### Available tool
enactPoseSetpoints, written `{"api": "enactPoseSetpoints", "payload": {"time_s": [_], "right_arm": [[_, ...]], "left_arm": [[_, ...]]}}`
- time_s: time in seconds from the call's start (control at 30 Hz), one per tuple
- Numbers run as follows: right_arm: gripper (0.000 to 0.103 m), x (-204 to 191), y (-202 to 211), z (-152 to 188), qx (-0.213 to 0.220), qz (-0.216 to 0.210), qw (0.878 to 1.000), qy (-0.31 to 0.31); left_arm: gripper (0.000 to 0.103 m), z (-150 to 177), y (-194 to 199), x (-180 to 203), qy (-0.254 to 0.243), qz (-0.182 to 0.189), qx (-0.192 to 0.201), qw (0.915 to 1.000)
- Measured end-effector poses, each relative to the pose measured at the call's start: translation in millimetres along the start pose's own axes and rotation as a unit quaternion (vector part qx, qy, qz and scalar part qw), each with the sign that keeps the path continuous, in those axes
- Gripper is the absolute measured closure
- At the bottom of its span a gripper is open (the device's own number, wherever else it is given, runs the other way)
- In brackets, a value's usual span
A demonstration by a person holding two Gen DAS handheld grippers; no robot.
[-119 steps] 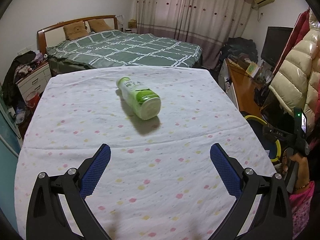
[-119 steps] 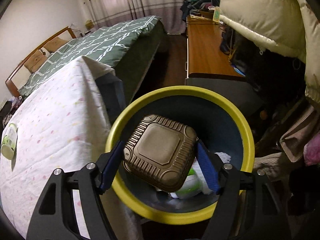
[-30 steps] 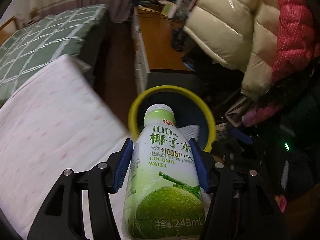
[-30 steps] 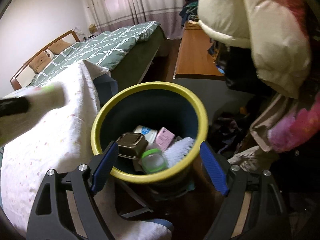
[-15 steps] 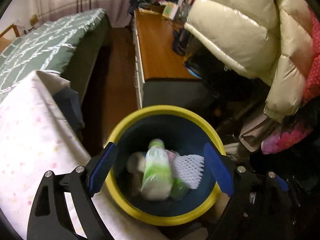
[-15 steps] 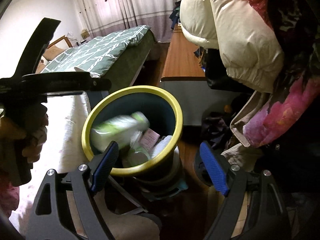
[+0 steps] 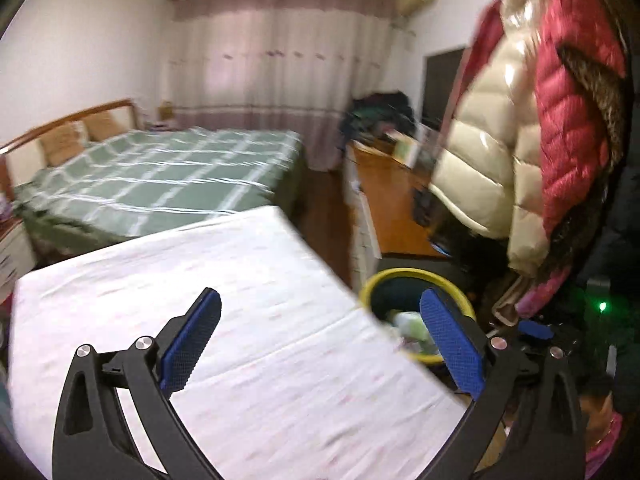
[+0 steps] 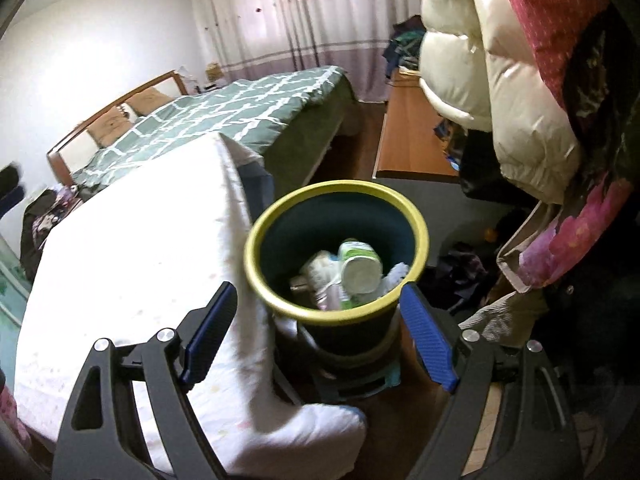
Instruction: Collect trash
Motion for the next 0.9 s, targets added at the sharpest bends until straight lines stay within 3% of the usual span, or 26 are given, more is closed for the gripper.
{"api": "enactPoseSetpoints", "payload": {"time_s": [0.2, 0.33, 0.63, 0.9], "right_arm": [[0.023, -30, 31, 8, 0.020, -0.009, 0.999, 0.028], [0.022, -54, 50, 11, 0.038, -0.014, 0.998, 0.052], [0.020, -92, 84, 18, 0.071, -0.025, 0.993, 0.087], [0.019, -109, 96, 26, 0.081, -0.031, 0.991, 0.103]], "left_arm": [[0.005, 37, 86, -82, 0.042, -0.101, 0.034, 0.9934], [0.005, 62, 130, -108, 0.060, -0.149, 0.057, 0.9854], [0.005, 111, 176, -123, 0.094, -0.160, 0.064, 0.9806], [0.005, 124, 196, -127, 0.107, -0.170, 0.072, 0.9770]]}}
Point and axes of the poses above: each gripper's, at about its wrist camera, not at the fingertips, and y roughly against the way its jaws point, x to its right, z to its underside, the point moved 9 cm from there along -y, roughly the way its jaws point, and after that the axes turned 2 degrees about -x, right-handed, at the moved point
